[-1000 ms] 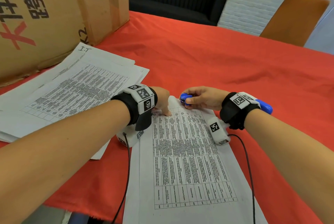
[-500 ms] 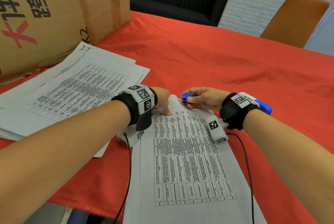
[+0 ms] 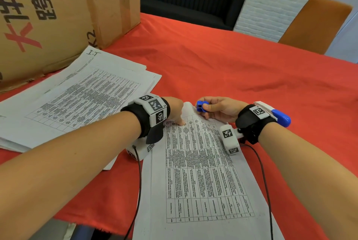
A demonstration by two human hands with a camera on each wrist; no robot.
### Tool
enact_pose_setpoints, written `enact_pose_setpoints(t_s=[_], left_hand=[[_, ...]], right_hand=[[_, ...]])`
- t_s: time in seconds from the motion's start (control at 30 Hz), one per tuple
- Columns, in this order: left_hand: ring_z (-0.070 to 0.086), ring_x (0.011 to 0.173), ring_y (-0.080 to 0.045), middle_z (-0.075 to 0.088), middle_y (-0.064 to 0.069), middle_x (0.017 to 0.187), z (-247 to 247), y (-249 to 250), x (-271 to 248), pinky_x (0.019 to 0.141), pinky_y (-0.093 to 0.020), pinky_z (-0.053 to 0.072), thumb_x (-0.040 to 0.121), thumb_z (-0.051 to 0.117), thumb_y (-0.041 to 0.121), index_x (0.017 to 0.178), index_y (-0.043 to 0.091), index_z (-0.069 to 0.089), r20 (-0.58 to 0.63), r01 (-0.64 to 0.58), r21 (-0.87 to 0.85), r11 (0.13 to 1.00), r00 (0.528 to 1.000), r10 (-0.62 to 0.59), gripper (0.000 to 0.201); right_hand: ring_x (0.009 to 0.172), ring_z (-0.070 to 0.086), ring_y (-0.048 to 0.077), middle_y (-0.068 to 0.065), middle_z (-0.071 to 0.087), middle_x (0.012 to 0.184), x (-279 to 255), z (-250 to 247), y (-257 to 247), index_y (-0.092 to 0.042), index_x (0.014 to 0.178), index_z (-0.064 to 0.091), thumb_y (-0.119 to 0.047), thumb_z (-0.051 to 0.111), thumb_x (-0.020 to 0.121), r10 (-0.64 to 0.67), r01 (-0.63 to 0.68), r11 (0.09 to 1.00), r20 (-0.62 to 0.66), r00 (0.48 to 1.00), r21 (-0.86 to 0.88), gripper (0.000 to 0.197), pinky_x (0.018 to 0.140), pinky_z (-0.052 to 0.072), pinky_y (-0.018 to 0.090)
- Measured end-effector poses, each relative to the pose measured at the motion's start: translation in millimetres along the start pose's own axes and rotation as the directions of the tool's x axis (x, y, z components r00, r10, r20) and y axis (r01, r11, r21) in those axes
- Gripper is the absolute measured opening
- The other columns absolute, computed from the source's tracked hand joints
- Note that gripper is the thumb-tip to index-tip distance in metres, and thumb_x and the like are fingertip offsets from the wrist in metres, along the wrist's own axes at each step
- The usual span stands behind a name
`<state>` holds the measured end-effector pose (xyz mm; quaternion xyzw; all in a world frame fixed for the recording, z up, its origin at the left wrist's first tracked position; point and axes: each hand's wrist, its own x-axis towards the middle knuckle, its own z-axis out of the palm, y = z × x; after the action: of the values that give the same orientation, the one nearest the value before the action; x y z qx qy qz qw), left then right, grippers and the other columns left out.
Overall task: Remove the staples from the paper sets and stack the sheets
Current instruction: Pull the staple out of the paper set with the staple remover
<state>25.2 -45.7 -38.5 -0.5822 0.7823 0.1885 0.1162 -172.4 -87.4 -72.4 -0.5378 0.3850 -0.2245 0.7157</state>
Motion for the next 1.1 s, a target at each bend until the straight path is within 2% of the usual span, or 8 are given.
enact_pose_setpoints(t_s=[0.27, 0.43, 0.5, 0.6, 0.77, 0.87, 0.97, 1.1], left_hand=[[0.055, 0.11, -0.021, 0.055, -0.008, 0.132, -0.6, -0.7, -1.9, 0.096, -0.031, 0.043, 0.093, 0.055, 0.039, 0.135, 0.003, 0.046, 0.022, 0.007, -0.004, 1.0, 1.0, -0.007, 0.057], [0.054, 0.067, -0.017, 0.06, -0.004, 0.08, -3.9, -13.3, 4.2, 0.07, -0.027, 0.045, 0.094, 0.055, 0.035, 0.093, 0.01, 0.062, 0.103, 0.037, -0.335, 0.941, 0.995, -0.003, 0.026], [0.041, 0.056, -0.014, 0.047, -0.004, 0.068, -2.5, -12.6, 3.5, 0.057, -0.023, 0.037, 0.1, 0.041, 0.033, 0.089, 0.007, 0.054, 0.183, 0.143, -0.835, 0.531, 0.983, 0.022, 0.032], [0.041, 0.06, -0.015, 0.049, -0.011, 0.072, 2.5, -2.6, -0.8, 0.056, -0.021, 0.034, 0.103, 0.027, 0.032, 0.093, 0.001, 0.048, 0.272, 0.304, -0.929, -0.213, 0.948, 0.168, 0.038], [0.038, 0.056, -0.011, 0.046, -0.008, 0.068, 5.3, 17.0, 0.8, 0.041, -0.017, 0.037, 0.098, 0.025, 0.005, 0.085, 0.004, 0.051, 0.161, 0.247, -0.843, -0.477, 0.963, 0.215, 0.029], [0.042, 0.046, -0.013, 0.045, -0.008, 0.064, 4.6, 17.3, 6.1, 0.037, -0.018, 0.036, 0.098, 0.025, 0.004, 0.083, 0.005, 0.047, 0.128, 0.184, -0.833, -0.522, 0.982, 0.141, 0.027], [0.045, 0.04, -0.013, 0.048, -0.007, 0.057, 2.7, 14.7, 8.7, 0.038, -0.019, 0.036, 0.099, 0.026, 0.008, 0.084, 0.007, 0.045, 0.112, 0.19, -0.808, -0.558, 0.979, 0.171, 0.025], [0.035, 0.037, -0.007, 0.041, 0.0, 0.059, 0.0, 4.4, 6.7, 0.038, -0.016, 0.026, 0.098, 0.029, 0.01, 0.075, 0.01, 0.045, 0.081, 0.096, -0.946, -0.309, 0.995, 0.061, 0.028]], right_hand=[[0.066, 0.049, 0.013, 0.004, 0.056, 0.079, -7.3, -19.1, 10.0, -0.002, 0.103, 0.054, -0.023, 0.085, 0.067, -0.086, 0.091, 0.979, -0.034, 0.996, 0.183, 0.052, 0.063, 0.046, 0.022], [0.066, 0.052, 0.012, 0.007, 0.06, 0.084, -11.2, -12.6, -1.8, -0.003, 0.105, 0.056, -0.025, 0.083, 0.071, -0.081, 0.081, 0.993, -0.007, 0.997, 0.088, 0.049, 0.066, 0.05, 0.022], [0.067, 0.052, 0.011, 0.006, 0.059, 0.087, -16.6, -0.9, -16.1, -0.004, 0.107, 0.055, -0.019, 0.07, 0.083, -0.109, 0.109, 0.994, -0.007, 0.994, 0.012, 0.032, 0.067, 0.05, 0.021], [0.066, 0.054, 0.006, 0.003, 0.057, 0.086, -25.8, 27.3, -38.0, -0.004, 0.108, 0.054, -0.004, 0.047, 0.097, -0.148, 0.142, 0.945, 0.002, 0.989, -0.295, 0.014, 0.066, 0.047, 0.017], [0.083, 0.056, 0.011, 0.005, 0.063, 0.101, -32.1, 52.2, -65.8, -0.014, 0.122, 0.055, -0.021, 0.061, 0.092, -0.121, 0.029, 0.453, -0.029, 0.992, -0.891, 0.031, 0.078, 0.046, 0.025], [0.093, 0.054, 0.008, -0.005, 0.06, 0.109, -36.8, 56.8, -74.8, -0.017, 0.126, 0.054, -0.026, 0.066, 0.089, -0.197, 0.012, 0.286, -0.047, 0.979, -0.958, 0.039, 0.085, 0.043, 0.023], [0.094, 0.057, 0.006, -0.006, 0.062, 0.109, -36.6, 51.6, -78.8, -0.016, 0.126, 0.055, -0.025, 0.067, 0.088, -0.243, 0.044, 0.375, -0.052, 0.969, -0.926, 0.041, 0.09, 0.043, 0.021], [0.103, 0.062, 0.02, 0.002, 0.064, 0.113, -35.0, 33.6, -74.5, -0.02, 0.125, 0.055, -0.031, 0.07, 0.085, -0.272, -0.006, 0.465, -0.15, 0.951, -0.885, 0.044, 0.097, 0.046, 0.036]])
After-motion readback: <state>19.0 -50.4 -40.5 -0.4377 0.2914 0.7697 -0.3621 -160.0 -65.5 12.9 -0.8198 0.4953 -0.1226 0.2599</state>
